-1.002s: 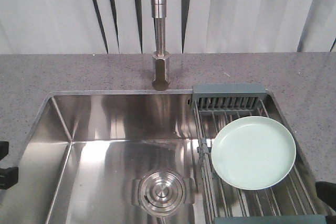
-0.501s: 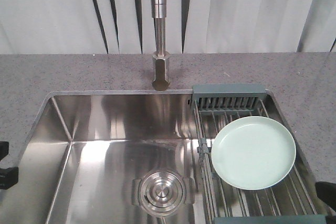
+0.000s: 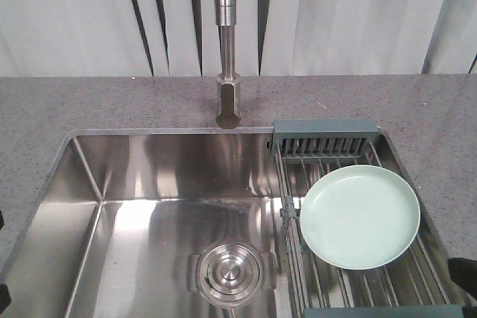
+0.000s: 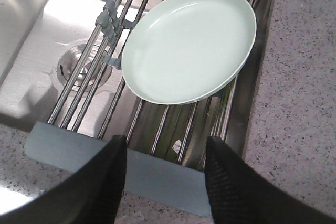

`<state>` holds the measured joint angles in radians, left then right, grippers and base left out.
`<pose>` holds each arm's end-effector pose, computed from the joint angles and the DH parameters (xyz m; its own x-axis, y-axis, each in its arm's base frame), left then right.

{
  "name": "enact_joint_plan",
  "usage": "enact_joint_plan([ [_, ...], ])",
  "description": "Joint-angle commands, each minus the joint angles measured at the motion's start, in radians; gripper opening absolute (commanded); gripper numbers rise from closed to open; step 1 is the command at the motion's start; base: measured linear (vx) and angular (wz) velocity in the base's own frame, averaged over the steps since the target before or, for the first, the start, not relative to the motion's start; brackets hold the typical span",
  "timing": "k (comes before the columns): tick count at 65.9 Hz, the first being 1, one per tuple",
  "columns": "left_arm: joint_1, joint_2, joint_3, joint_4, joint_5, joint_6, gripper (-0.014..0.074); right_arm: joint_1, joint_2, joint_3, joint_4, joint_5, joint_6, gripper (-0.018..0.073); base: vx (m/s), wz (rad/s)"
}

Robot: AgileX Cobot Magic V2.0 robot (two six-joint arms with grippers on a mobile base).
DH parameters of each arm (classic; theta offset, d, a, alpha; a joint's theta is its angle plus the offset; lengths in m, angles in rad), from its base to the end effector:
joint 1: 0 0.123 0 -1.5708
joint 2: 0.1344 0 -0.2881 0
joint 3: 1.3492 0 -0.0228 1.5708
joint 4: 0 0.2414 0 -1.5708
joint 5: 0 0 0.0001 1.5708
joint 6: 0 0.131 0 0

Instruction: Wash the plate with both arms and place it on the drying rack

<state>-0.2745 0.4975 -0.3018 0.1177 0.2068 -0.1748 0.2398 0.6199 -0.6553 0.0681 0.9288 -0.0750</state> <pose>0.1303 -0.0334 0.2492 -0.3115 0.0259 -0.9499 0.2308 0.9718 -0.0492 0.1124 0.0348 0.2781 -0.6905 -0.2040 -0.6940 -0.2976 0.9546 0.0156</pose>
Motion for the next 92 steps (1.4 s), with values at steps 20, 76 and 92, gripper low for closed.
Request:
enact_joint_plan([
  [20,0.155,-0.15,0.139,-0.233,-0.234,0.168,-0.0006,0.004,0.001,-0.024,-0.004,-0.051,-0.004,0.0351,0.0,0.0],
  [76,0.292,-0.525,0.304,-0.177,-0.217,0.138,-0.0006,0.004,0.001,-0.024,-0.003,-0.049,-0.004,0.0351,0.0,0.0],
  [92,0.292,-0.525,0.304,-0.176,-0.178,0.128,-0.0006,0.004,0.001,-0.024,-0.004,-0.048,-0.004,0.0351,0.0,0.0],
])
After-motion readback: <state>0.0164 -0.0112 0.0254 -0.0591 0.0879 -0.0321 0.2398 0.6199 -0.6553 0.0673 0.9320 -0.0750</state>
